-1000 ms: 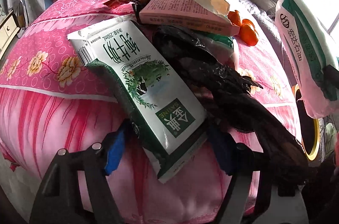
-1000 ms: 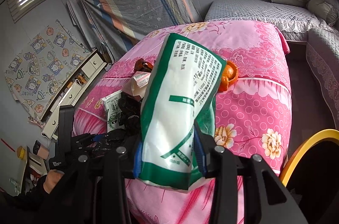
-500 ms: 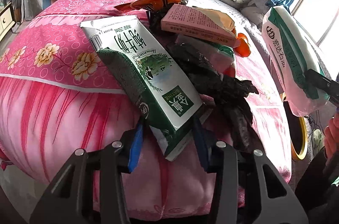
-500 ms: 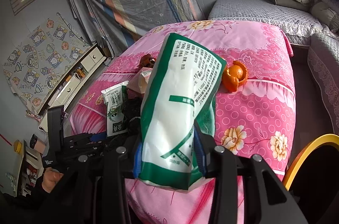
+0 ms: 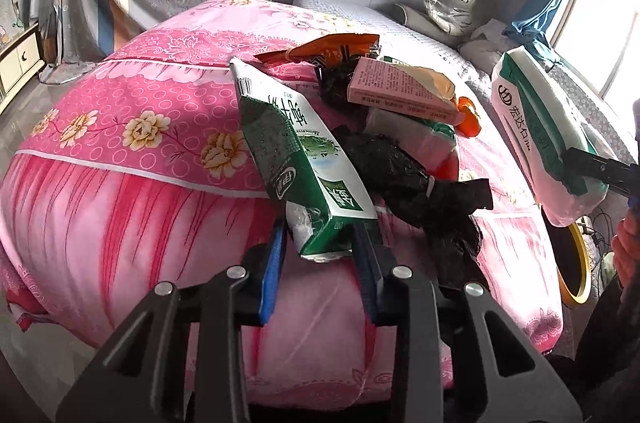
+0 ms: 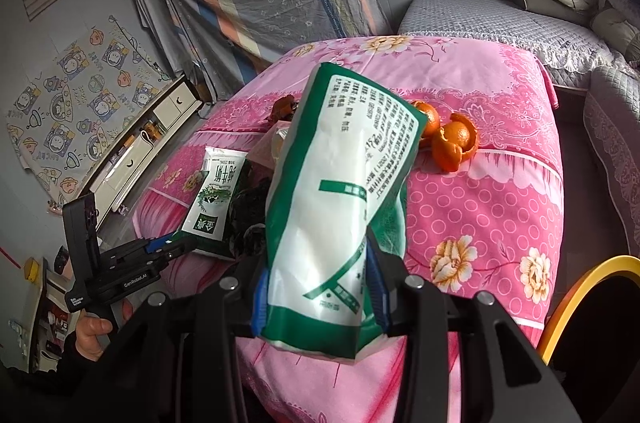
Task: Collect trash
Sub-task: 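Grasp the green-white milk carton with the left gripper while the right gripper holds the wipes pack, then carry both items over the yellow bin and open both grippers to drop them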
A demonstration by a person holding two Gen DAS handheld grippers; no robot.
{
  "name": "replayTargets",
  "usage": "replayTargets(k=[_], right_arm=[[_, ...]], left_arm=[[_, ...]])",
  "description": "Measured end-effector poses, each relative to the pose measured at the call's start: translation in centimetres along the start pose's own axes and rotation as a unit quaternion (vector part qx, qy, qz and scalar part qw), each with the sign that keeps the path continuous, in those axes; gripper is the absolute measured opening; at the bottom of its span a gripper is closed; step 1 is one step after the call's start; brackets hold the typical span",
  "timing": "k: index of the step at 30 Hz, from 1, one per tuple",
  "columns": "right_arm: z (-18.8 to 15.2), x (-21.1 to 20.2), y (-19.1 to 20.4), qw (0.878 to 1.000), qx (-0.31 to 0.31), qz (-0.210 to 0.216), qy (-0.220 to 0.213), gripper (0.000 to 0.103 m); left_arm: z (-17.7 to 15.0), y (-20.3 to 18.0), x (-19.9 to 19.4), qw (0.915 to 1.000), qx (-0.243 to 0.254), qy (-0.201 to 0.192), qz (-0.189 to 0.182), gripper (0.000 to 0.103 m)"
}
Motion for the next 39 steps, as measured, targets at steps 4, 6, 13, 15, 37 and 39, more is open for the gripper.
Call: replayTargets(k=[4, 6, 13, 15, 37, 39], right_arm=[[-0.1, 0.3, 0.4, 1.000, -0.003, 0.005, 0.004, 0.037], [-0.1, 0.5, 0.4, 1.000, -0.003, 0.005, 0.006, 0.037], [-0.2, 1.1, 0.5, 1.000, -0.002, 0.013, 0.012, 0.038], [-0.3, 1.2, 0.6, 1.000, -0.003, 0.012, 0.014, 0.038], [-0.7, -1.4, -1.9, 1.000, 0.017, 0.002, -0.017, 0.038], [-1.0, -2.1, -2.7, 0.999, 0.028, -0.001, -0.022, 0.037]], left_arm=[[0.0, 0.2, 0.0, 0.9999, 0.008, 0.009, -0.008, 0.031], [0.2, 0.0, 0.0, 0.9996, 0.020, 0.016, -0.010, 0.049], [1.8, 0.4, 1.8, 0.9990, 0.020, 0.040, -0.004, 0.084], [2.4, 0.6, 2.6, 0.9986, 0.018, 0.050, 0.010, 0.086], [4.7, -3.0, -1.1, 0.9938, 0.059, -0.013, 0.094, 0.054], [4.9, -5.6, -2.6, 0.9914, 0.088, -0.043, 0.087, 0.054]])
Point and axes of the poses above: each gripper's, at about its wrist camera, not at the fingertips, and x roughly the way its jaws point, y to its left, z to its top, the point moved 7 cm from there along x, roughly the way its jaws point, and after that the axes turned 11 degrees about -x, right-handed, at the moved point
